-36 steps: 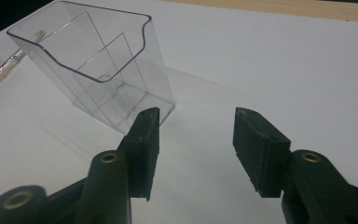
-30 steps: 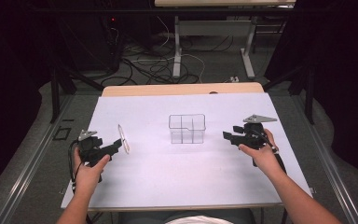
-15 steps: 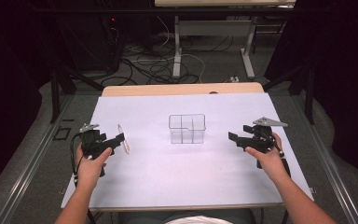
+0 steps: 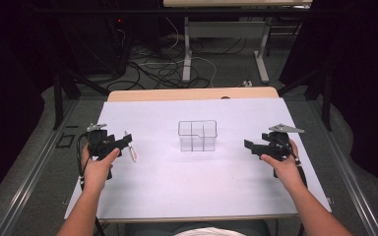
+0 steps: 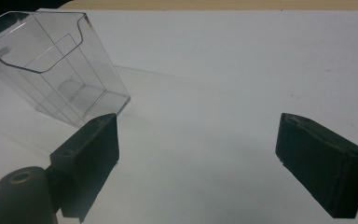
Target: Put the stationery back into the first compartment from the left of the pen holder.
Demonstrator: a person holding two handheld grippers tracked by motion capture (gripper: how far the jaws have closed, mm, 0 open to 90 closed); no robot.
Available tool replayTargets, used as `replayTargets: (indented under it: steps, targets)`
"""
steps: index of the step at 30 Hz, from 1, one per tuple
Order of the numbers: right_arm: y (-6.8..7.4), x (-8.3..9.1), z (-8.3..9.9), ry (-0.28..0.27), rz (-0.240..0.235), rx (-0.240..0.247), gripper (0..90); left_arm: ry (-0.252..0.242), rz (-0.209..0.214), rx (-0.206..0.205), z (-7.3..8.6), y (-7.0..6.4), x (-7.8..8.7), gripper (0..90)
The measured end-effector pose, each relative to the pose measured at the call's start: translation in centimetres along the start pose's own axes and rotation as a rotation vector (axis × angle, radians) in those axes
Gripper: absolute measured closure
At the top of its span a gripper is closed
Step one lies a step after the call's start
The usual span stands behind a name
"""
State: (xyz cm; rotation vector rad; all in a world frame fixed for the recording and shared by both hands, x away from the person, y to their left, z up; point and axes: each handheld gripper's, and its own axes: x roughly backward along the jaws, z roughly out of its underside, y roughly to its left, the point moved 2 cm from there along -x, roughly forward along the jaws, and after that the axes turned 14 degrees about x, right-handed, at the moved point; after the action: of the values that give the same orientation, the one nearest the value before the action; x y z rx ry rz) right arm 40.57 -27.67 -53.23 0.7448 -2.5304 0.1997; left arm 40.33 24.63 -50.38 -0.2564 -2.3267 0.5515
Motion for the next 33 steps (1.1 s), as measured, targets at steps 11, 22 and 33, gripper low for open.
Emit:
replayTargets:
  steps: [11,22,33]
  targets:
    - [-0.2,0.3,0.1,0.017,0.005,-0.015,15.4,0.103,-0.032,0.145,-0.3,0.2,-1.5,42.6]
    - [-0.2,0.1,0.3,0.063,0.0,-0.02,15.4,0.171,-0.068,0.203,-1.5,0.6,-3.3,51.4]
    - [-0.1,-0.1,0.4,0.054,0.01,0.008,8.6,0.199,-0.116,0.201,-3.5,0.8,-4.9,59.6]
